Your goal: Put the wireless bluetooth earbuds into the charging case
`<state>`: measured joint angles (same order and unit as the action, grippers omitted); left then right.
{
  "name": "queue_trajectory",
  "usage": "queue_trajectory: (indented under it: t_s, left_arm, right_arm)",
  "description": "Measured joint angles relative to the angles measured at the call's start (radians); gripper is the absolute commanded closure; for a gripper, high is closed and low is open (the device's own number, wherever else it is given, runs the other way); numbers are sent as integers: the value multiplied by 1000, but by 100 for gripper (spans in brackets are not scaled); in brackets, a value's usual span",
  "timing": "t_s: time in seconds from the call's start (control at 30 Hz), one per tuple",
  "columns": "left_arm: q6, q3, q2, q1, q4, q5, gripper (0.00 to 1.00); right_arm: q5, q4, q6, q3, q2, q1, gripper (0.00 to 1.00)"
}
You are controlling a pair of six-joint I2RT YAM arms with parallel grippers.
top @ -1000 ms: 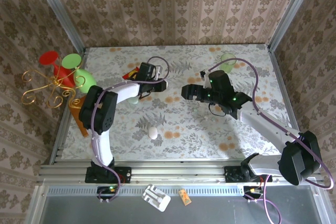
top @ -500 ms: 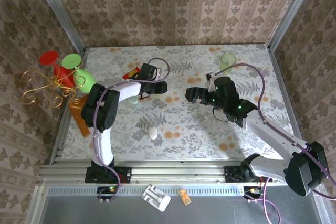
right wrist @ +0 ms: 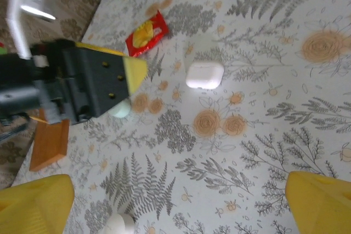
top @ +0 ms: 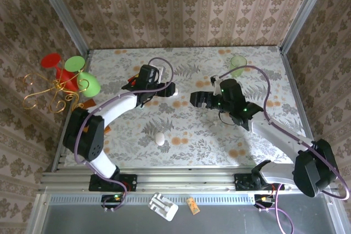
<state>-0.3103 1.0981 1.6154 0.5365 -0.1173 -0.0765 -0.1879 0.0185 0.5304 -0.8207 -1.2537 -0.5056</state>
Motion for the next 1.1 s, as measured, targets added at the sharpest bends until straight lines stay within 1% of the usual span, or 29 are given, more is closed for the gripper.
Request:
queue_trajectory:
  t_s: [0.03, 0.13, 0.17, 0.2, 0.33, 0.43, 0.6, 0.8, 0.87, 0.97, 1.1]
  left_arm:
    - [5, -8, -19, 6, -8, 15, 16]
    - [16, -44, -85, 19, -43, 89, 9]
    - [14, -59, -107, 21, -59, 113, 6]
    - [10, -76, -129, 21, -74, 138, 1]
    - [-51, -165, -203, 21, -115, 237, 0]
    - [-136, -208, -224, 21, -153, 317, 0]
    - [-328, -203, -208, 27, -225, 425, 0]
    - [-557, -138, -105, 31, -336, 526, 0]
    - [-630, -111, -69, 28, -375, 558, 2]
    - [-716, -84, -23, 17, -401, 585, 3]
    - [-801, -79, 27, -14, -401, 586, 3]
  right_arm:
    - [-2, -1, -5, -1, -13, -4, 0]
    - [-4, 0, -25, -5, -56, -27, 0]
    - [-5, 0, -31, -7, -67, -35, 0]
    - [-6, 1, -35, -12, -78, -41, 0]
    - [-8, 0, -55, -43, -124, -65, 0]
    - [-8, -3, -64, -72, -164, -80, 0]
    - [-8, -1, -80, -84, -193, -91, 0]
    - [-7, 0, -86, -84, -193, -91, 0]
    - [-7, 0, -86, -84, -193, -91, 0]
    - [-7, 0, -87, -84, -193, -91, 0]
    - [-7, 0, -87, -84, -193, -91, 0]
